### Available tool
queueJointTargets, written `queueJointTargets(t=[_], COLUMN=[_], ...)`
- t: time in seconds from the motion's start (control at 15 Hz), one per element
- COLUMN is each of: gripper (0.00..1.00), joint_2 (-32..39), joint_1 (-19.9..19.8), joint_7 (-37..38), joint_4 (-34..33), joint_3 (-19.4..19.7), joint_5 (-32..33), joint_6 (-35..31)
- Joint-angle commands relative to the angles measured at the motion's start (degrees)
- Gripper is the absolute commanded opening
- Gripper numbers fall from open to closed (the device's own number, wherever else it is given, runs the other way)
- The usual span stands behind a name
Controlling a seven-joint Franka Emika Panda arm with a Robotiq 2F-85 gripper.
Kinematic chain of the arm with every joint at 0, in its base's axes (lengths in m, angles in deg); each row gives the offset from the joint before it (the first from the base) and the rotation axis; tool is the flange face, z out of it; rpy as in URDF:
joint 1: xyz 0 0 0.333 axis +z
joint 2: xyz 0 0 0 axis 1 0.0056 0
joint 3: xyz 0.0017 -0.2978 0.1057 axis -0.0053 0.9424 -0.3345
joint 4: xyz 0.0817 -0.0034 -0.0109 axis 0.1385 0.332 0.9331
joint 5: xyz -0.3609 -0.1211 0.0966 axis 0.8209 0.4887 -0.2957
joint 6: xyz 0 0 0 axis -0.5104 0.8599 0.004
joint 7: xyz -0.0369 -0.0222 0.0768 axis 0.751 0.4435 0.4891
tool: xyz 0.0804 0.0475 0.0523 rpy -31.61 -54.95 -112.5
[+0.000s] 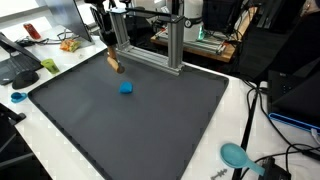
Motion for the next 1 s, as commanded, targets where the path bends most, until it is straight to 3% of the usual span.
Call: queueJointTargets(t=[0.0,0.2,0.27,0.67,0.93], gripper=[0.48,0.48,0.23,0.23,0.23], joint_2=[-0.6,-2.0,-2.1,0.9,2.1], joint_1=[1.1,2.8,2.8,3.3,3.4], joint_7=[4.1,9.7,9.9,20.4,27.9], joint_4=[0.6,2.5,2.7,1.9,2.5], joint_3=[0.0,-0.3,-0.3,-0.3,0.3], joint_5=[3.5,7.4,7.5,2.4,0.6], joint_6=[-0.9,-2.1,-2.1,1.4,-0.1])
